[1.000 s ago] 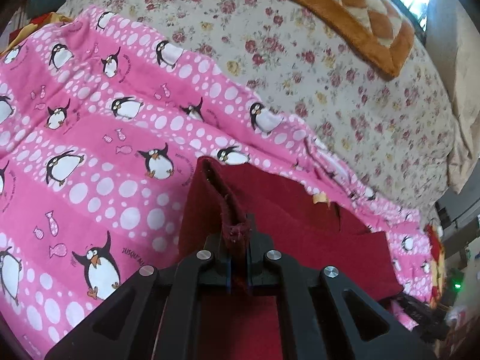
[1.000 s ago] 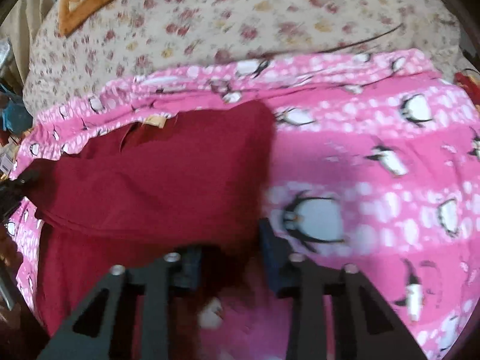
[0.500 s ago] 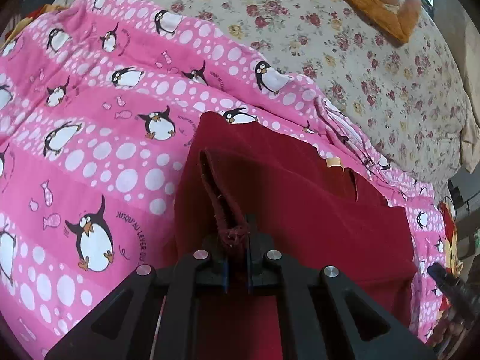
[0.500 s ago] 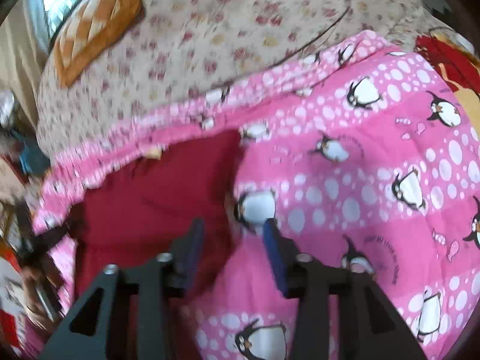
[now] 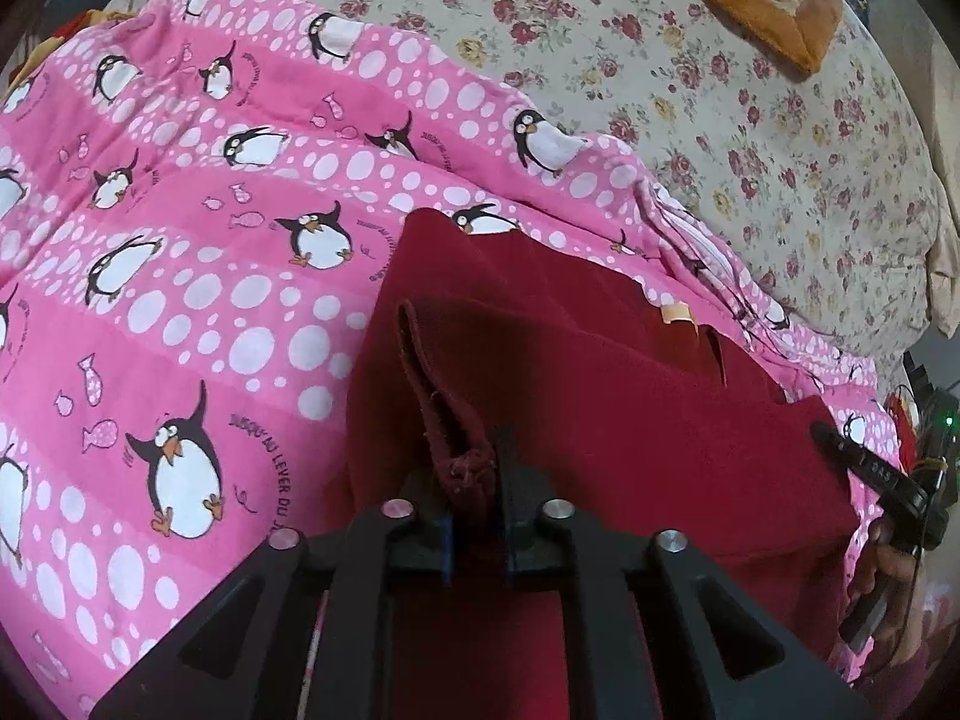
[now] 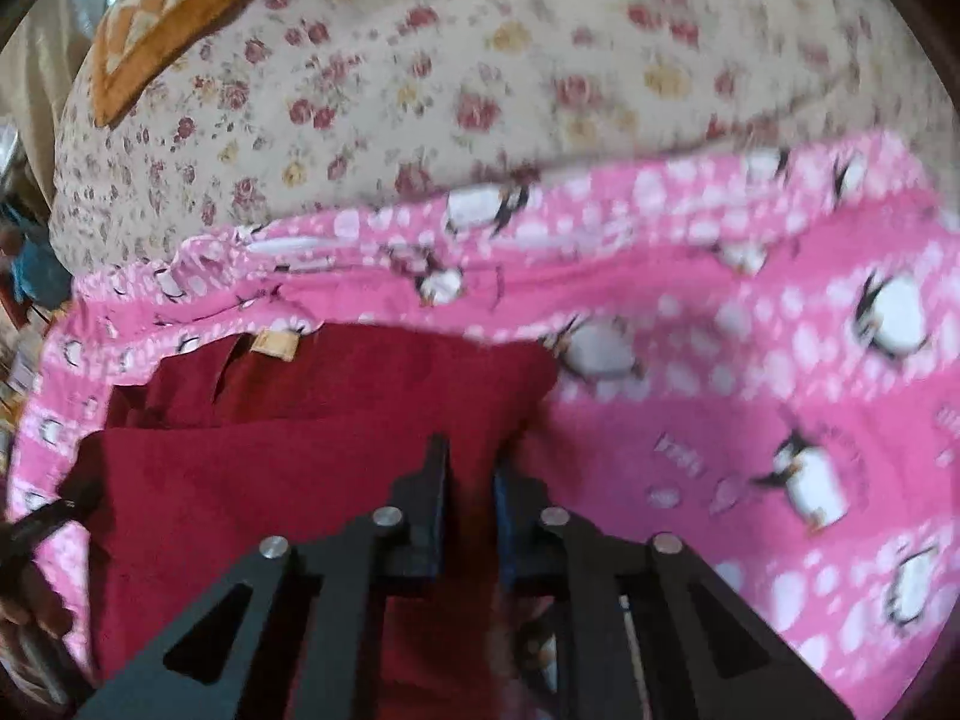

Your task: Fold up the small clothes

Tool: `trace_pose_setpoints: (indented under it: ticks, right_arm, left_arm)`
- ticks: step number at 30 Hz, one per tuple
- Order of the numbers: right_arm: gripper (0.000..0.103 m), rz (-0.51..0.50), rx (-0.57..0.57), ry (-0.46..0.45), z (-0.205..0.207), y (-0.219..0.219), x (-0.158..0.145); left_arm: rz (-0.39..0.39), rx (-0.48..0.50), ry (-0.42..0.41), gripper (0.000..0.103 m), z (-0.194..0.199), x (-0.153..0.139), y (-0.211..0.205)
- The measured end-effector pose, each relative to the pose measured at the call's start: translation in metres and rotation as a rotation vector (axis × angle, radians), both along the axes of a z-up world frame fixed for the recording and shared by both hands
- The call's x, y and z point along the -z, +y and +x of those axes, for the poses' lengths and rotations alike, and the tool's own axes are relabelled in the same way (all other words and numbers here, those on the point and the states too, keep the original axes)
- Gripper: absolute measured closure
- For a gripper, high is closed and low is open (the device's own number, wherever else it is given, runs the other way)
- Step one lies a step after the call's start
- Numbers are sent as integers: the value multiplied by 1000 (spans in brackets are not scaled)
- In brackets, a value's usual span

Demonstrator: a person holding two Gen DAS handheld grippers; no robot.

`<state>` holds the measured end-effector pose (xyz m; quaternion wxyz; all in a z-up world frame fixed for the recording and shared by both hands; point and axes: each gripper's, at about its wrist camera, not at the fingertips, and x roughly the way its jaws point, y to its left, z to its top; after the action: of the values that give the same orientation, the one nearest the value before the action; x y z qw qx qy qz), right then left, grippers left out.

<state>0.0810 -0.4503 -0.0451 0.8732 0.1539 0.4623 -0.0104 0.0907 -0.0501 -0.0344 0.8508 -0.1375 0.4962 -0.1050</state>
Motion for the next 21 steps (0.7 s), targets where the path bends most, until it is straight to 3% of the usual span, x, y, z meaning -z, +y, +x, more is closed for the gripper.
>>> trace_pose_setpoints:
  ticks: [3,5,8,10,12,18,21]
  right_arm:
    - [92,-108,40,12,6,-5,9]
    - [92,-108,43,59,9,-6,27]
    - [92,-101,50,39,5,-8,23]
    - [78,-81,91,32,-3,-12,13]
    - [78,-55,109,17,-14,-16,1]
    - [78,-28,-49,-4,-47,16,-22]
    - [78,-138,-112,76,-51,36,-1]
  left_arm:
    - [32,20,-7,103,-1,2,-8]
    - [63,31,-16,103,-1,3,-13]
    - [86,35,-27,103,-2,3,-14]
    - [93,35,-29,103,-2,3,-14]
    - [94,34,-31,103,-3,3,-14]
    - [109,41,-39,101,-3,3,-17]
    - [108,60,-52,95,-5,3,-19]
